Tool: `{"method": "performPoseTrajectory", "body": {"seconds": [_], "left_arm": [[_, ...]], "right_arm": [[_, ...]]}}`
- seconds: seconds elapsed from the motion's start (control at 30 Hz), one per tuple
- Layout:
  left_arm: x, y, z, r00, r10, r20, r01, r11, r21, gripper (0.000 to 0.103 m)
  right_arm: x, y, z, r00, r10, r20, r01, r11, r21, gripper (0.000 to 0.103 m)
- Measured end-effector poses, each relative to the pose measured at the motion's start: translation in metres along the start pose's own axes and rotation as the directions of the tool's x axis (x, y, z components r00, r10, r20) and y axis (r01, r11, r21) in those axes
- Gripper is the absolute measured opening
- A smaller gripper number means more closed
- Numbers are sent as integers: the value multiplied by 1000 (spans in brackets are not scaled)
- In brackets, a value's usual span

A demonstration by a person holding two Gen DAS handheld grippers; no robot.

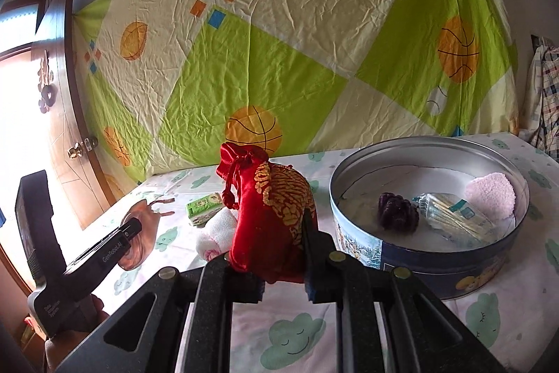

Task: Organize soft objects
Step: 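Carry the pink cloth and red pouch over the open tin with both tools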

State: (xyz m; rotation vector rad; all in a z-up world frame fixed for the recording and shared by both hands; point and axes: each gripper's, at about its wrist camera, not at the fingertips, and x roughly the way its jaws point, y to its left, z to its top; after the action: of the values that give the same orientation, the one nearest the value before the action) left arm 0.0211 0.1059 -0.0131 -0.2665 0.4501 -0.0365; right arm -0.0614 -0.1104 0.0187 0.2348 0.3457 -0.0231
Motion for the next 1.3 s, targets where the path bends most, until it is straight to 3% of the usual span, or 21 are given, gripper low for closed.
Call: {"method": "performPoseTrajectory", "body": {"seconds": [0.77,1.3], "left_arm": [[-37,-99,0,993,-110,31,103,980,168,10],[-54,-161,0,978,-201,50,183,951,248,10]], "right_arm": [[-45,-59,6,994,-89,70,87,996,36,18],[-71,-108,21,974,-190,119,182,980,76,18]]}}
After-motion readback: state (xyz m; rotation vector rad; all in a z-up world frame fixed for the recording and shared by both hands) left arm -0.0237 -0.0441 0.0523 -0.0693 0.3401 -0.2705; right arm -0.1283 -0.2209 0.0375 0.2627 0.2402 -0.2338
